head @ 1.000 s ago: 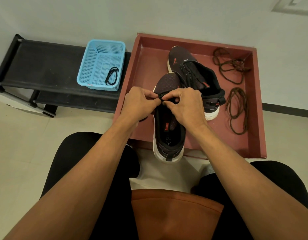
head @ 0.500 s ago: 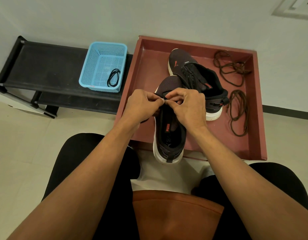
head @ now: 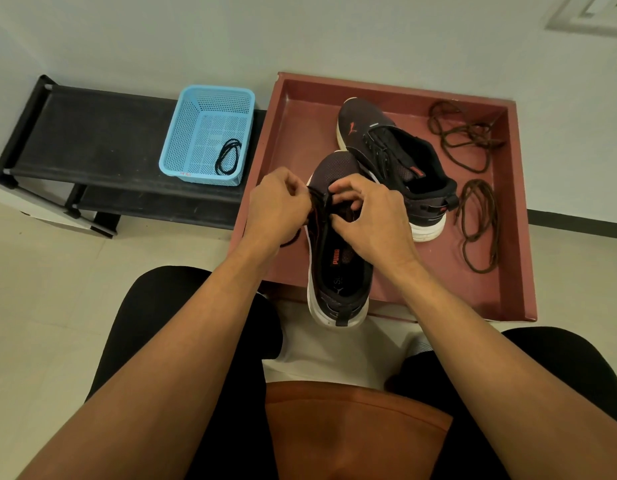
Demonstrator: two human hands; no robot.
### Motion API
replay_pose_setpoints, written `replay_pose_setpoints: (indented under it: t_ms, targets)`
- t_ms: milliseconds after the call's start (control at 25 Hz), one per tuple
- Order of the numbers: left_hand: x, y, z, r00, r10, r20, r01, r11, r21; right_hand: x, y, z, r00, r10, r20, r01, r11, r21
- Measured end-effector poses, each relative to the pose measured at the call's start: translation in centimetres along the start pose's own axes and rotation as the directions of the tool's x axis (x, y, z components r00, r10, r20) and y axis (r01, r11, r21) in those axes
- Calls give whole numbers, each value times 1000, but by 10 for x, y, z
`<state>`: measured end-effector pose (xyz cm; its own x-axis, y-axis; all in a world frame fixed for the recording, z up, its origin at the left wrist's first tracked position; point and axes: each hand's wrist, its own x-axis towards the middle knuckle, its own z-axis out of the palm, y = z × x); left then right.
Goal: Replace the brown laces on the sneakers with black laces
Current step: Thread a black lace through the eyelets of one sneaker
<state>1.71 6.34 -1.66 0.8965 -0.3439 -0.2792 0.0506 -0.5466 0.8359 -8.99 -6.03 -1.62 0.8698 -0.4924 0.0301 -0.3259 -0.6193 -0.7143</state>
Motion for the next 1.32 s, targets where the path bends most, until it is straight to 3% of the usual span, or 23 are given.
replay_pose_setpoints:
  t_ms: [120, 240, 360, 480, 560, 640, 720, 920, 1040, 1200, 1320]
  targets:
    - [-4, 10, -3, 997, -45, -58, 30, 970, -242, -1, 1, -5, 999, -19, -27, 19, 1000, -8]
    - [-6, 22, -10, 989, -16, -150, -65, 851, -521, 1, 7, -13, 997, 19, -70, -22, 999, -33]
    - [0, 22, -15, 965, -41, -260, -128, 788, -602, 0, 13, -17, 995, 65, -71, -70, 995, -67]
    - [6, 13, -16, 947, -31, -320, -106, 909, -403, 0, 14, -19, 992, 110, -60, -114, 990, -82]
    - [7, 7, -15, 963, 118, -243, -147, 984, -104, 0, 14, -20, 992, 116, -57, -120, 989, -81]
    - [2, 4, -10, 977, 211, -22, -201, 951, 234, 0, 13, -21, 991, 124, -52, -128, 989, -78]
    - [-4, 3, -7, 973, 209, 96, -230, 868, 440, 0, 13, -20, 990, 131, -56, -135, 988, -75]
    - [0, 4, -12, 966, 231, 114, -255, 808, 531, 0, 13, -25, 985, 152, -78, -159, 984, -81]
    - [-1, 0, -17, 975, 220, 36, -192, 749, 634, -1, 12, -26, 985, 148, -87, -155, 985, -78]
    - [-3, -7, -19, 969, 244, 39, -163, 513, 843, -1, 11, -27, 985, 150, -89, -157, 984, -81]
    - [3, -6, -16, 945, 316, 88, -260, 560, 787, -1, 10, -27, 986, 143, -83, -151, 984, -90]
